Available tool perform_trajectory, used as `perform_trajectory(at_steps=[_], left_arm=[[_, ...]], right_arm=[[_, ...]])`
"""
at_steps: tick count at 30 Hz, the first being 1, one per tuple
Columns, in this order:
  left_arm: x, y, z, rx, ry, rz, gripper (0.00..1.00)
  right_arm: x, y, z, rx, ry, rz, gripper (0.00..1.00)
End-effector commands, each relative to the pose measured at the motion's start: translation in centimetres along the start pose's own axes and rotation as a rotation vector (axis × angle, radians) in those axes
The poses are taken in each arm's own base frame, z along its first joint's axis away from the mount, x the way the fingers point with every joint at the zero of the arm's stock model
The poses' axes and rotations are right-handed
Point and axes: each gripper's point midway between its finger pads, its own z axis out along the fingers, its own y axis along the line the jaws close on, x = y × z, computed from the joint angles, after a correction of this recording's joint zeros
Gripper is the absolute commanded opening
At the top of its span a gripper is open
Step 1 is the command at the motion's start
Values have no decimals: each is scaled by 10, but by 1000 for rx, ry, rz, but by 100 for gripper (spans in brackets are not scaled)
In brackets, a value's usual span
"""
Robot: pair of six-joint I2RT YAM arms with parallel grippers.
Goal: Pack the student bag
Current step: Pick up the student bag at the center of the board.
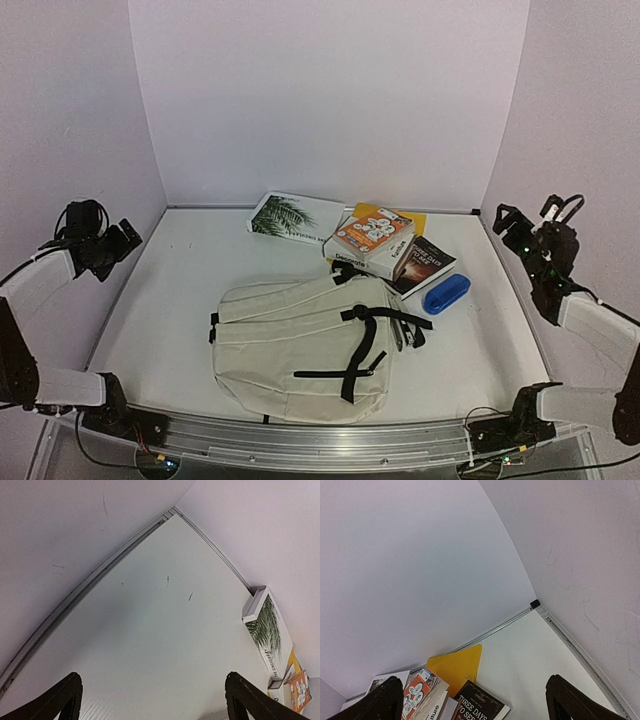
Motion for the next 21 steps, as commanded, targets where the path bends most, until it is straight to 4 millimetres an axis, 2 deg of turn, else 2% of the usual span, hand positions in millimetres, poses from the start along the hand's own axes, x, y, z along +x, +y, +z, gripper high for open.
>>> perform_trajectory(at_steps=[1, 7, 9, 12, 14, 15, 18, 20, 21], left_arm=[[-10, -18, 0, 58, 10, 5, 100], [10, -34, 20, 134, 157, 43, 100], [30, -51, 27, 232, 255, 53, 100], [53, -67, 33, 255, 319, 107, 100], [89, -84, 39, 235, 412, 209, 100], [107, -94, 37, 244, 469, 245, 100], [143, -98, 37, 255, 584, 258, 100], [171, -101, 33, 281, 664, 234, 100], [178, -101, 31, 286, 687, 226, 100]], right_arm=[[-7, 29, 13, -99, 57, 1, 98], [17, 51, 24, -194, 215, -15, 98], [36, 65, 28, -231, 312, -42, 98], [54, 84, 26, -244, 379, -83, 98], [77, 111, 20, -270, 450, -125, 98], [90, 117, 17, -268, 490, -144, 97], [116, 135, 7, -298, 572, -162, 96], [142, 150, -4, -336, 648, -167, 95], [150, 155, -9, -347, 672, -172, 95]])
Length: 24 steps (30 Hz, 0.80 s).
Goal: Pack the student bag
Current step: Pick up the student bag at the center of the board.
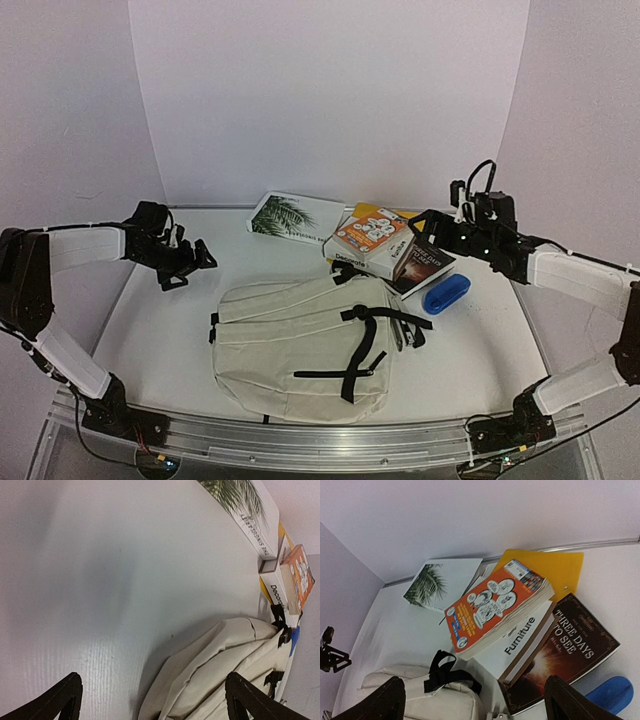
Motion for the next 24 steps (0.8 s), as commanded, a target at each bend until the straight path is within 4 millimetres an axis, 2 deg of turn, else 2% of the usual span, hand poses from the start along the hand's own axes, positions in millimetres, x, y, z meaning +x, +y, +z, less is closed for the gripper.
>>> perform_trajectory(at_steps=[1, 3, 7, 10, 12, 15, 19, 21, 24], left_arm=[[42, -17, 14, 63, 151, -30, 100], [58, -20, 19, 63, 191, -47, 100], [86, -20, 23, 54, 256, -75, 100], [100, -18, 23, 60, 288, -97, 100], [118, -20, 24, 77, 327, -86, 100], [137, -22, 28, 77, 375, -69, 100], [143, -37, 31, 149, 398, -58, 92], [143, -45, 32, 192, 397, -39, 86], [144, -44, 32, 194, 385, -16, 65]], right_arm=[[46, 29, 12, -30, 164, -28, 95], [67, 42, 17, -57, 218, -30, 93], [115, 49, 18, -67, 354, -1, 88], [135, 52, 15, -71, 402, 16, 88], [148, 53, 14, -66, 428, 20, 88], [147, 52, 15, -45, 414, 27, 88], [137, 54, 16, -40, 380, 35, 87], [131, 54, 15, -29, 356, 29, 86], [119, 48, 10, 5, 305, 13, 86]])
